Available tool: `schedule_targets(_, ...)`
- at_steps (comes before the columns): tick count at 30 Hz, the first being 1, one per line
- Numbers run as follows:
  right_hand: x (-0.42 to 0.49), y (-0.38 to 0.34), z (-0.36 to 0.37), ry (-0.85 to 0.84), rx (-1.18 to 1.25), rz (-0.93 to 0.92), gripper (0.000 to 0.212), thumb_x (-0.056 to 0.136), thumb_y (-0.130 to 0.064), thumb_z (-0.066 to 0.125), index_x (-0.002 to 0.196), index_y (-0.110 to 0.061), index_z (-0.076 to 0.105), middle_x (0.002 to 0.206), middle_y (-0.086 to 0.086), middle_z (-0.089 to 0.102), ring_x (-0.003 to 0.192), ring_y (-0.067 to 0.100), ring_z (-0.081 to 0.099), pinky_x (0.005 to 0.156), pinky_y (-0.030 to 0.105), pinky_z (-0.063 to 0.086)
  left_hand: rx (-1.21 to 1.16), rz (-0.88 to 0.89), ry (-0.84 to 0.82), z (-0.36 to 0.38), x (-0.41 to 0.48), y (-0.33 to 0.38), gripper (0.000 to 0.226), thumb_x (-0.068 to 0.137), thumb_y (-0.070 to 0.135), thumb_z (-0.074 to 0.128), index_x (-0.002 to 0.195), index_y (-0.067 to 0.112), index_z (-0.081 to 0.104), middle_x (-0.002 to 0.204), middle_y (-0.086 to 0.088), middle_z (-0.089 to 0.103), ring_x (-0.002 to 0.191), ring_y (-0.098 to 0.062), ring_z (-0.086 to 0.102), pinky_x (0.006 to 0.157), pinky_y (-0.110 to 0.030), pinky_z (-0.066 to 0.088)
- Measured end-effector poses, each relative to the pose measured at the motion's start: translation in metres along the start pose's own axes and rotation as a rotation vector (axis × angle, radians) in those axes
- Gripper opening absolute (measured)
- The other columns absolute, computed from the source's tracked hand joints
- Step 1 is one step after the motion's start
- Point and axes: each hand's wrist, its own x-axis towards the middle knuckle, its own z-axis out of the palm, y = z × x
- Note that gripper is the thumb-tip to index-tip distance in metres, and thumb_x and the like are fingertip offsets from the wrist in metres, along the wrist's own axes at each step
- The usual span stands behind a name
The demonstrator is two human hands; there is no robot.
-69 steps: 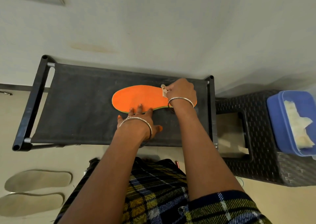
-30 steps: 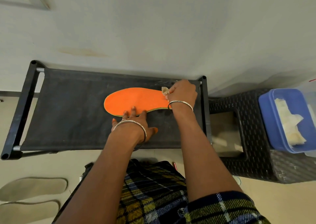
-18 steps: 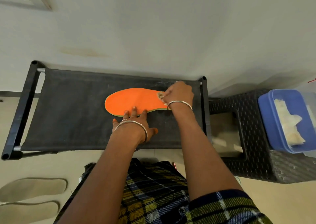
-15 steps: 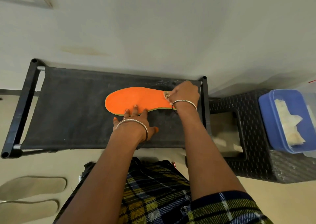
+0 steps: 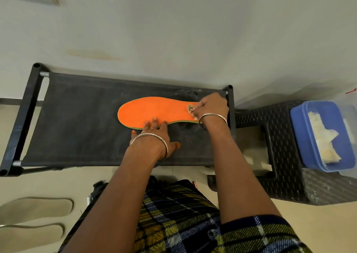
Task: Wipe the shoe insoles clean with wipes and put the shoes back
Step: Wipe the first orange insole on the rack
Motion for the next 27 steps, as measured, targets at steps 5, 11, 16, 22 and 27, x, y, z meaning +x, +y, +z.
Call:
schedule_targets(5, -0.026, -0.032, 0.014, -0.171, -0.048, -0.277, 0.015, 0.075, -0.019, 0.079, 0.089, -0.022, 0.081, 0.096, 0.000, 0.076, 0.100, 0.023, 0.066, 0.089, 0.033, 0.054, 0.028, 0.004, 0.085, 0.003, -0.002, 0.004, 0.085, 0.094, 0.060, 0.041, 0.155, 0.027, -0.008, 0.161, -0.005, -0.018, 0.149, -0.028, -0.012, 0.118, -0.057, 0.007)
schedule_targets(11, -0.011, -0.003, -0.009, -0.080, 0.036, -0.102, 0.009, 0.072, -0.020, 0.083, 0.080, -0.020, 0.080, 0.094, 0.003, 0.076, 0.096, 0.021, 0.069, 0.091, 0.036, 0.056, 0.076, 0.035, 0.156, 0.005, -0.003, 0.004, 0.084, 0.096, 0.059, 0.040, 0.154, 0.026, -0.010, 0.160, -0.003, -0.023, 0.148, -0.030, -0.015, 0.117, -0.060, 0.007)
schedule_targets(16, -0.022, -0.005, -0.008, -0.060, 0.033, -0.165, 0.007, 0.073, -0.021, 0.083, 0.078, -0.026, 0.079, 0.093, 0.000, 0.076, 0.092, 0.018, 0.069, 0.083, 0.027, 0.053, 0.055, 0.030, 0.139, 0.007, -0.001, 0.014, 0.085, 0.095, 0.058, 0.042, 0.154, 0.028, -0.012, 0.159, -0.002, -0.024, 0.148, -0.029, -0.014, 0.117, -0.060, 0.007)
schedule_targets(22, -0.024, 0.005, -0.019, -0.131, 0.074, -0.190, 0.009, 0.073, -0.019, 0.084, 0.079, -0.025, 0.080, 0.089, -0.004, 0.076, 0.086, 0.015, 0.068, 0.083, 0.027, 0.054, 0.069, 0.039, 0.130, 0.011, -0.002, 0.021, 0.087, 0.095, 0.058, 0.043, 0.153, 0.028, -0.015, 0.159, -0.001, -0.027, 0.148, -0.029, -0.016, 0.117, -0.061, 0.005)
schedule_targets(27, -0.017, 0.025, -0.021, 0.010, 0.108, -0.098, 0.009, 0.074, -0.020, 0.084, 0.081, -0.024, 0.080, 0.093, -0.002, 0.076, 0.097, 0.022, 0.069, 0.092, 0.039, 0.055, 0.079, 0.019, 0.133, 0.011, -0.003, 0.024, 0.087, 0.095, 0.058, 0.042, 0.153, 0.027, -0.015, 0.159, -0.001, -0.026, 0.148, -0.031, -0.016, 0.117, -0.061, 0.004)
